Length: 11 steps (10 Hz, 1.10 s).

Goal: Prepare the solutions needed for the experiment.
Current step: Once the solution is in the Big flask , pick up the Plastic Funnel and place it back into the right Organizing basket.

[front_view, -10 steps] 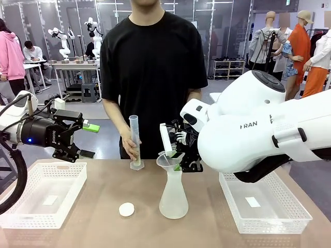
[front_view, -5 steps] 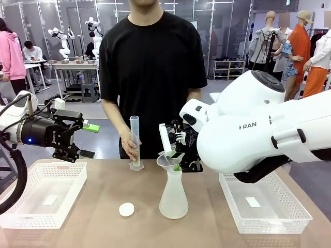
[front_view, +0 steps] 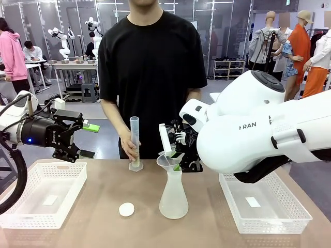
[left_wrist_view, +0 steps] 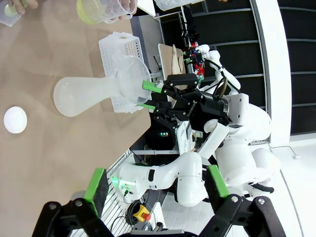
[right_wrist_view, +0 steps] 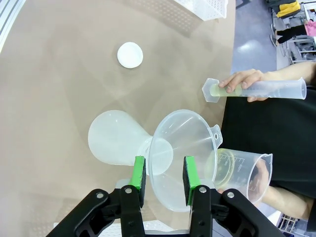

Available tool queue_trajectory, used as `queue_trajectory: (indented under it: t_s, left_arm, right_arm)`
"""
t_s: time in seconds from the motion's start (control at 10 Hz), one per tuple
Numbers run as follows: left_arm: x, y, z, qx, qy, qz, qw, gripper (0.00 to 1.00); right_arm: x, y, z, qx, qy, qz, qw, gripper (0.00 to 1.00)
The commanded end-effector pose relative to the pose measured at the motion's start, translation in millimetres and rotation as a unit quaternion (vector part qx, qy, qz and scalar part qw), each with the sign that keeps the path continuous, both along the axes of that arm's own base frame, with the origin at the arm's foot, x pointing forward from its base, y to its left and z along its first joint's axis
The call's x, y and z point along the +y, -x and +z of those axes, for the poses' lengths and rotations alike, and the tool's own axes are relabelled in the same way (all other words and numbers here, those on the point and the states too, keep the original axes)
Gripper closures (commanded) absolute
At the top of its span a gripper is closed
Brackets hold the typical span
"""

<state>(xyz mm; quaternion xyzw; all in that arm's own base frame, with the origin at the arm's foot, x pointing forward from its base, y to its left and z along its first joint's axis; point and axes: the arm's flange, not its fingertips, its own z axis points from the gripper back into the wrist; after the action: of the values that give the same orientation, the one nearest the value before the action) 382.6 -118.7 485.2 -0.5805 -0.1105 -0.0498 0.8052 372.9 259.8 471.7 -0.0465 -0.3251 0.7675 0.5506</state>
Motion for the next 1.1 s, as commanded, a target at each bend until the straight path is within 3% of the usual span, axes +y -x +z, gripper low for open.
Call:
queue_trajectory:
  t_s: [0.0,0.5,0.6,0.7,0.8,0.9,1.0]
  left_arm:
    - [-2,1,2,0.000,0.014,0.002,1.000,0.00]
    - [-2,1,2,0.000,0.014,0.002,1.000,0.00]
    - [-2,1,2,0.000,0.014,0.002,1.000,0.00]
    - [-2,1,2,0.000,0.014,0.002,1.000,0.00]
    - [-2,1,2,0.000,0.014,0.002,1.000,0.00]
    - [-2,1,2,0.000,0.014,0.002,1.000,0.00]
    - [-2,1,2,0.000,0.014,0.002,1.000,0.00]
  right_arm:
    - [0,0,0,0.000,0.000,0.000,1.000,0.59]
    - [-4,66,88,-0.083,0.033,-0.022,0.996,0.59]
    - [-22,70,101,-0.076,0.037,-0.055,0.995,0.59]
    - [-46,72,106,-0.054,0.042,-0.103,0.992,0.59]
    - [-73,76,108,-0.013,-0.014,-0.113,0.993,0.59]
    - [-95,75,105,0.026,-0.051,-0.163,0.985,0.59]
    - [-110,73,103,0.082,-0.114,-0.232,0.963,0.59]
